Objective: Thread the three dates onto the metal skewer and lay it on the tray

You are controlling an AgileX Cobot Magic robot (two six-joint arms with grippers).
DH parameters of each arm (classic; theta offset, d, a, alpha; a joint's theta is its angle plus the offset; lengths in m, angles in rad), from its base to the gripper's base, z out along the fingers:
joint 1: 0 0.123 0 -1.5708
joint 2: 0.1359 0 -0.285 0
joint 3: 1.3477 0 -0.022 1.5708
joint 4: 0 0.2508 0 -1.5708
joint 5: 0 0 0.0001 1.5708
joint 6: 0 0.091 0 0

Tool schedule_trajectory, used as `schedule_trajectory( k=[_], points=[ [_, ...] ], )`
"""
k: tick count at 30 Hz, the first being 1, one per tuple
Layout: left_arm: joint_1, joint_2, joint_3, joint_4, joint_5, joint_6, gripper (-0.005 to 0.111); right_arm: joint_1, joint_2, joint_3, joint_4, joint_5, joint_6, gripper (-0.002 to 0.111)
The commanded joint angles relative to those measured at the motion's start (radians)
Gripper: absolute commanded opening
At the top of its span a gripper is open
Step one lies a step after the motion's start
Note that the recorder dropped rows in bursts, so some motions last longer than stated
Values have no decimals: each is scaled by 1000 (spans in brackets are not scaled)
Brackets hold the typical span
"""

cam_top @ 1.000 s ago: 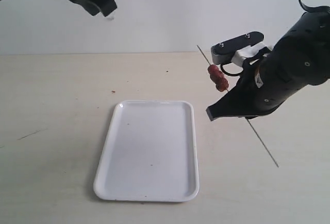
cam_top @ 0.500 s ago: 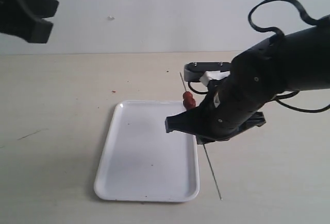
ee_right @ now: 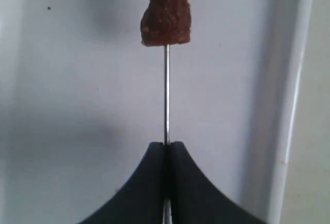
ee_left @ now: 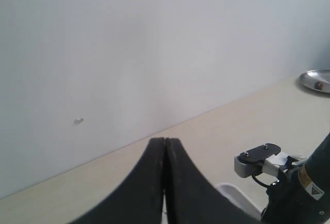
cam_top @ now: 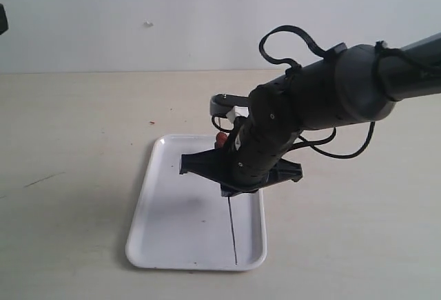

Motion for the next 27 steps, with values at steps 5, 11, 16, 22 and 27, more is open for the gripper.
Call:
schedule_trajectory(
  k=[5, 11, 16, 22, 27],
  points=[
    [53, 1, 10, 0, -29, 0, 0, 2, 58, -34, 38, -45, 10, 0],
    [55, 1, 10, 0, -27, 5, 0, 2, 70, -40, 43, -39, 10, 8],
    [55, 1, 10, 0, -29, 5, 0, 2, 70, -40, 41, -45, 10, 26],
    [55, 1, 10, 0, -40, 5, 0, 2, 62, -40, 37, -43, 10, 40],
    [55, 1, 10, 0, -46, -5, 0, 2, 50, -40, 32, -39, 8, 45]
  ],
)
